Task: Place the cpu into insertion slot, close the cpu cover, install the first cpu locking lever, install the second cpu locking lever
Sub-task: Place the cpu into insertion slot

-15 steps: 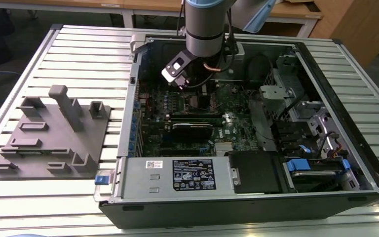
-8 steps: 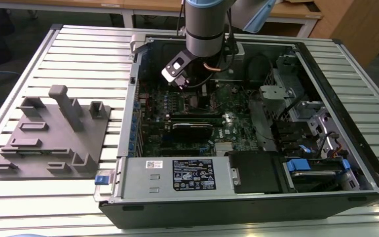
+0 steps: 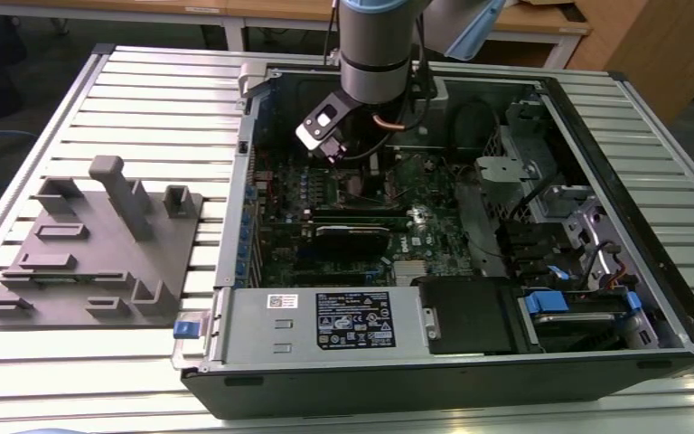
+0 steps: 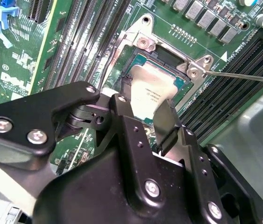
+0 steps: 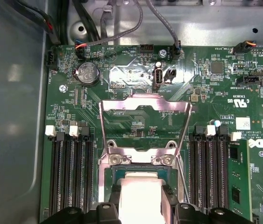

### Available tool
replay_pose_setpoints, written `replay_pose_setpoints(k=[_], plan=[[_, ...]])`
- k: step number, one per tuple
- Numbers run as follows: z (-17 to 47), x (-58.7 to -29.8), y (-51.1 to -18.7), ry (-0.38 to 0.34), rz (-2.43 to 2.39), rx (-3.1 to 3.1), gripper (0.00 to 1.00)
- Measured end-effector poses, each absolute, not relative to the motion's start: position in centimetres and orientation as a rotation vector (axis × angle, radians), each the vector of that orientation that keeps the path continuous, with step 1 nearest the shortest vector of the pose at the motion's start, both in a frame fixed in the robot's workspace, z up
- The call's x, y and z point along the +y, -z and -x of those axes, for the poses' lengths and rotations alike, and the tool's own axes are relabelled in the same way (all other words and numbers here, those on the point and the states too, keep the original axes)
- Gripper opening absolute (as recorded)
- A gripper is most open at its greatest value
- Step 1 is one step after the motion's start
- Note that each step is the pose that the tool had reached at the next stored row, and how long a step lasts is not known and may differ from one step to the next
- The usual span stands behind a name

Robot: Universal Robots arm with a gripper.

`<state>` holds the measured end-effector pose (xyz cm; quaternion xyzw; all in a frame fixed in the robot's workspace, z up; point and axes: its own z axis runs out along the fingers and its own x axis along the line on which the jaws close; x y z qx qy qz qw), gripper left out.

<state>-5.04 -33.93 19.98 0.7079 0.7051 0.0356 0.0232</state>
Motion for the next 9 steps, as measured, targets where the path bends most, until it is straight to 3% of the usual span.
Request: replay_pose_setpoints(k=[9], plan=[[5.03, -33.93, -20.15, -0.111, -2.192, 2.183, 0.46]])
